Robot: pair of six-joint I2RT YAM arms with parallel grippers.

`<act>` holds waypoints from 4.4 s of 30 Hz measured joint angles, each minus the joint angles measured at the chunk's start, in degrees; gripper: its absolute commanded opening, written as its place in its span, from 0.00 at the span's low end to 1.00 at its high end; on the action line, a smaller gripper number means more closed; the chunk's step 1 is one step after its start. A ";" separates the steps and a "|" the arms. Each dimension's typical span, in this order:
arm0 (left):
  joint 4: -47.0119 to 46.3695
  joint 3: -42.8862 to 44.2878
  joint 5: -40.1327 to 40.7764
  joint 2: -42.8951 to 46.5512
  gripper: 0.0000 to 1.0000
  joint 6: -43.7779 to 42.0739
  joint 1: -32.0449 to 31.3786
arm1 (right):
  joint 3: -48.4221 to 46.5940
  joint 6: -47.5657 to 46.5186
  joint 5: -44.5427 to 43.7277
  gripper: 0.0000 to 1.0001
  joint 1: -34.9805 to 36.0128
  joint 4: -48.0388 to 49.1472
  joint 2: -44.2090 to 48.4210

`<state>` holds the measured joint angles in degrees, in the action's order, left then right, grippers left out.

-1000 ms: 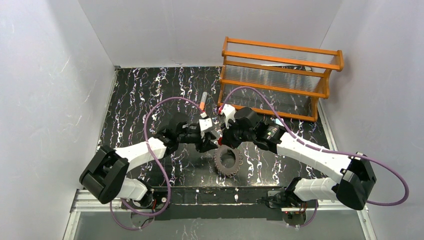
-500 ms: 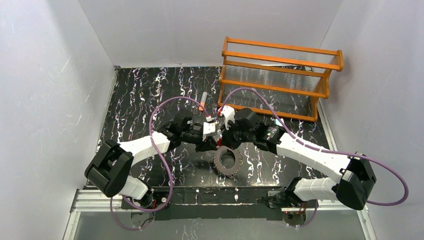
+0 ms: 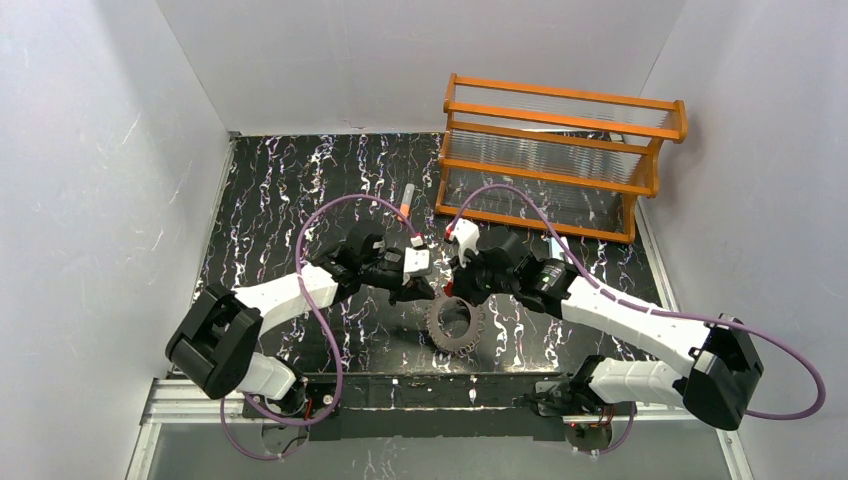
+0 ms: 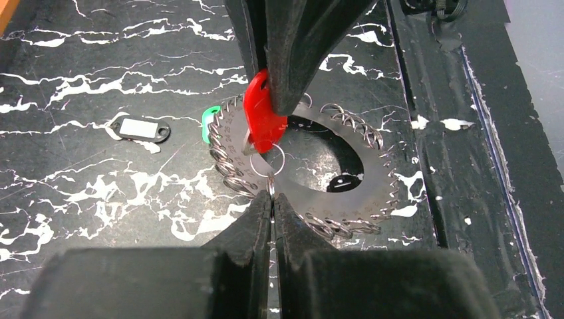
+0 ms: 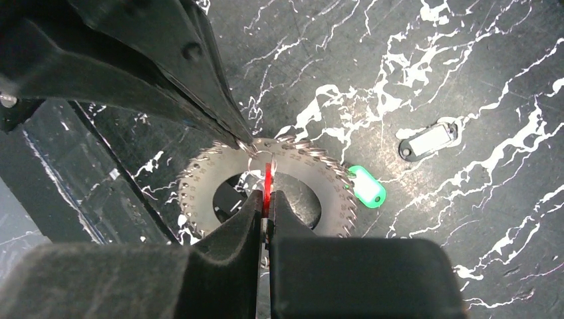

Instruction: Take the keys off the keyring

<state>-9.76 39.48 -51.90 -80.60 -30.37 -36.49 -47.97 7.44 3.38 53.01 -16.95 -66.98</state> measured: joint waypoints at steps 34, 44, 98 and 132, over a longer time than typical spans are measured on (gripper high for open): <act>-26.91 -14.60 6.99 13.77 0.00 8.85 -0.48 | 10.45 0.46 8.52 0.01 -0.48 16.02 1.75; -40.15 -21.16 23.80 19.47 0.00 21.33 -9.25 | 14.62 1.51 13.49 0.01 -2.16 22.34 7.65; -76.87 -36.11 48.26 11.85 0.45 38.84 -17.09 | 19.58 2.03 26.71 0.01 -8.44 30.21 5.86; 2.05 -3.98 20.17 20.92 0.51 7.93 -1.95 | 6.99 -12.57 23.61 0.01 -8.44 7.82 5.64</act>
<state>-7.70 35.51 -31.73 -59.68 -22.44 -38.44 -40.97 -5.13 26.98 44.58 -9.13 -61.34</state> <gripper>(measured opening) 0.511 0.107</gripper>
